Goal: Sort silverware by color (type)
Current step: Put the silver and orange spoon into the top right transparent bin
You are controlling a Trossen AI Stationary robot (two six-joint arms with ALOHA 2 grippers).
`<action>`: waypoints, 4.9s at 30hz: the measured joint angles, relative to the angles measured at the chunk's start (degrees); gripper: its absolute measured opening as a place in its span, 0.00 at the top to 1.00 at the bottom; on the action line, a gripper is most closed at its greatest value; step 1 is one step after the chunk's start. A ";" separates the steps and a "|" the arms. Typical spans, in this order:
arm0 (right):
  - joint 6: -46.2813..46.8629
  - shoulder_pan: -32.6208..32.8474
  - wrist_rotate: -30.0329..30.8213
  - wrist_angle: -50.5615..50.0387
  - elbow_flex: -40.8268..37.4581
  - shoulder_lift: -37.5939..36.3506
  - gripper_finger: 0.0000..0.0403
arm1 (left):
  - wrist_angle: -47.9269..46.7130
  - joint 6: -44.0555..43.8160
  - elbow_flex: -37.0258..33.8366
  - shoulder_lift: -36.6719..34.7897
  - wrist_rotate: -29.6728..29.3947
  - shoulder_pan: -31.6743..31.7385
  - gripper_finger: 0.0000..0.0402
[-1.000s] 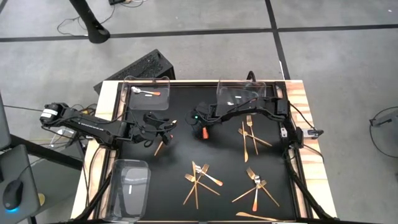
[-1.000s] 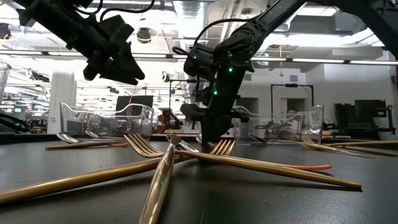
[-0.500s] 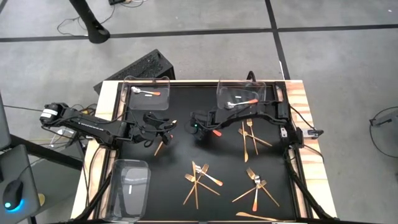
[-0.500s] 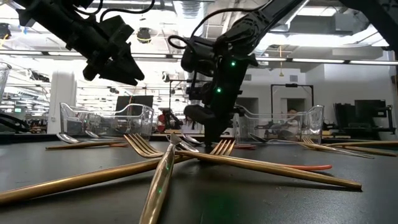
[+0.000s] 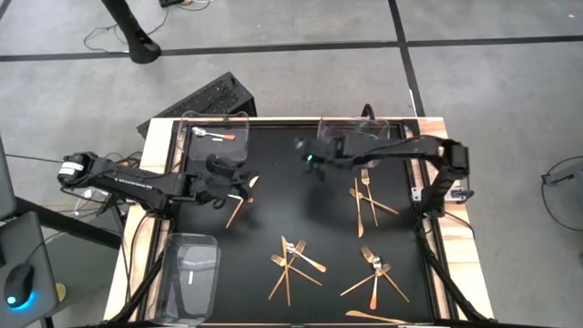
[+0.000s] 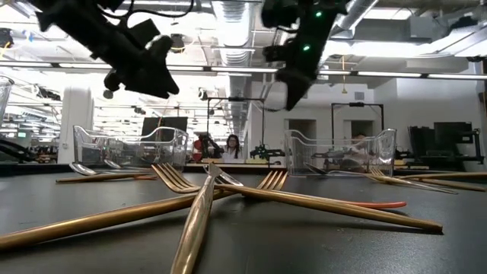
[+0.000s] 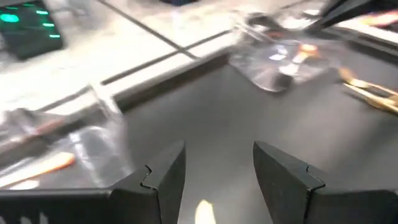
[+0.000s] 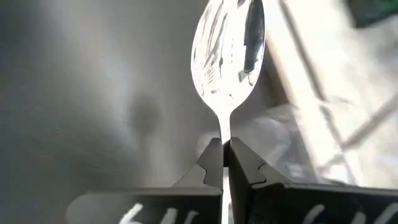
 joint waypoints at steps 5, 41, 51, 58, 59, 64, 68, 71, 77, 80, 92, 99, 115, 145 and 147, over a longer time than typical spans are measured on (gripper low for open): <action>-3.51 -7.57 1.72 -8.14 -0.01 -1.01 0.96 | -9.83 1.73 6.37 0.00 8.88 12.81 0.57; -12.51 -16.58 -12.09 3.18 -5.29 0.02 0.48 | -50.41 36.40 36.45 32.24 25.89 52.35 0.57; -11.62 -15.81 -12.09 3.47 -5.27 0.02 0.48 | -48.95 36.61 37.71 38.16 27.67 55.95 0.57; -12.02 -15.83 -12.09 4.30 -5.27 0.02 0.48 | -49.70 24.74 37.72 38.18 28.65 57.18 0.57; -12.18 -15.83 -12.09 4.55 -5.26 0.02 0.48 | -50.14 22.99 37.71 38.18 28.90 57.14 0.57; -13.49 -15.86 -12.09 5.26 -5.25 0.02 0.48 | -53.88 20.20 37.71 38.18 30.77 57.13 0.57; -14.29 -15.86 -12.07 6.86 -5.25 0.02 0.48 | -55.55 21.13 37.71 38.18 31.00 57.13 0.57; -15.57 -15.86 -12.07 10.29 -5.25 0.02 0.48 | -55.06 21.12 37.63 37.49 30.72 56.51 0.57; -14.71 -15.37 -17.22 16.68 -5.10 -0.84 0.48 | -50.72 18.73 37.25 28.07 26.43 51.08 0.57; -13.26 -14.71 -26.12 18.31 -5.23 -1.72 0.48 | -44.76 19.24 35.27 20.34 25.83 45.57 0.57; -6.18 -6.64 -52.47 37.92 -13.04 -11.16 0.51 | -9.99 15.44 11.63 -10.87 25.06 17.00 0.57; -2.37 2.14 -47.58 43.16 -23.68 -10.06 0.53 | 10.11 13.58 -5.66 -16.39 24.43 4.05 0.57; 21.74 14.47 -10.20 12.62 -25.51 -15.95 0.56 | 18.55 9.01 -8.69 -4.35 14.01 -1.17 0.57; 105.95 59.06 -28.85 0.87 -25.51 -6.46 0.57 | 27.69 5.65 -8.69 4.59 3.90 -14.89 0.57; 107.98 59.87 -30.17 2.79 -25.51 -4.81 0.58 | 27.69 5.73 -8.69 4.59 3.90 -14.88 0.57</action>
